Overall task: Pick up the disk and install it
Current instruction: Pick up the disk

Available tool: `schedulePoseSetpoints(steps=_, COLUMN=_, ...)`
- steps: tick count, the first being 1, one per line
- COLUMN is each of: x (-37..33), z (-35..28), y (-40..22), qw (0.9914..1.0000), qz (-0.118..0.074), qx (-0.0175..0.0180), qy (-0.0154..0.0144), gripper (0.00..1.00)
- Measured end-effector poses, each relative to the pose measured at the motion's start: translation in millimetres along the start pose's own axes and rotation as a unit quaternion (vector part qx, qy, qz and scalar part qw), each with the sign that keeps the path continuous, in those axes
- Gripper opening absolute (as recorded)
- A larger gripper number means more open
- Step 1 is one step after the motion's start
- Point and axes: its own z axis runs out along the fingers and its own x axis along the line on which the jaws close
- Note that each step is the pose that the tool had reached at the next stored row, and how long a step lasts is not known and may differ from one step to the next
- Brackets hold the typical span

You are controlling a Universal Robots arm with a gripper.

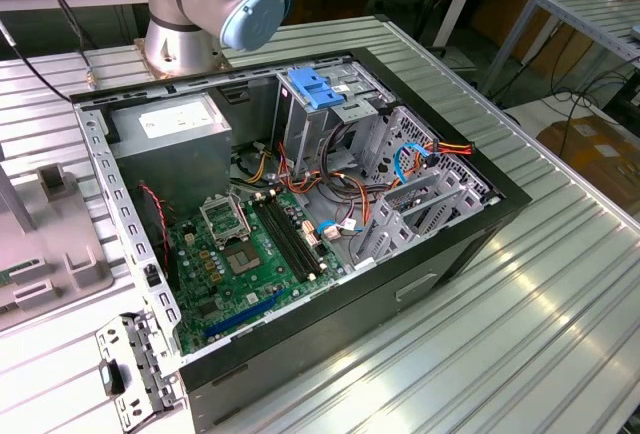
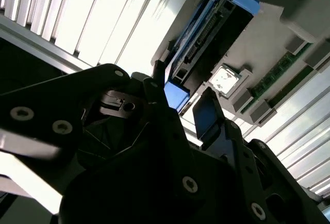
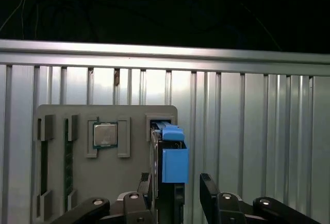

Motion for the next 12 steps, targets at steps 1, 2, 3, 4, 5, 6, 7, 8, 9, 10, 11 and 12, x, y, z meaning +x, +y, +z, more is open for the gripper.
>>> schedulePoseSetpoints(steps=1, x=-0.3, z=1.0, y=1.1, qw=1.0, qz=0.0, qx=0.0001, qy=-0.0002, gripper=0.5)
schedulePoseSetpoints(steps=2, x=-0.2, z=2.8, y=1.4, qw=1.0, qz=0.0, qx=0.0002, qy=-0.0002, gripper=0.5)
schedulePoseSetpoints(steps=3, x=0.0, z=5.5, y=1.4, qw=1.0, qz=-0.001, qx=0.0, qy=-0.0002, gripper=0.5)
schedulePoseSetpoints(steps=4, x=0.1, z=6.8, y=1.4, qw=1.0, qz=-0.002, qx=0.0, qy=-0.0002, gripper=0.5)
schedulePoseSetpoints(steps=5, x=0.2, z=8.4, y=1.3, qw=1.0, qz=-0.002, qx=-0.0001, qy=0.0, gripper=0.5)
schedulePoseSetpoints(steps=6, x=0.2, z=9.8, y=1.2, qw=1.0, qz=-0.003, qx=-0.0001, qy=0.0001, gripper=0.5)
schedulePoseSetpoints(steps=7, x=0.4, z=11.9, y=1.1, qw=0.99999, qz=-0.003, qx=-0.0001, qy=0.0003, gripper=0.5)
schedulePoseSetpoints(steps=8, x=0.5, z=14.6, y=0.9, qw=0.99999, qz=-0.004, qx=-0.0002, qy=0.0005, gripper=0.5)
schedulePoseSetpoints(steps=9, x=0.6, z=16.4, y=0.7, qw=0.99999, qz=-0.004, qx=-0.0002, qy=0.0006, gripper=0.5)
schedulePoseSetpoints(steps=10, x=0.7, z=18.7, y=0.3, qw=0.99999, qz=-0.005, qx=-0.0002, qy=0.0008, gripper=0.5)
schedulePoseSetpoints(steps=11, x=0.8, z=20.2, y=0.0, qw=0.99999, qz=-0.005, qx=-0.0003, qy=0.001, gripper=0.5)
schedulePoseSetpoints(steps=12, x=1.0, z=23.0, y=-0.6, qw=0.99999, qz=-0.005, qx=-0.0003, qy=0.0013, gripper=0.5)
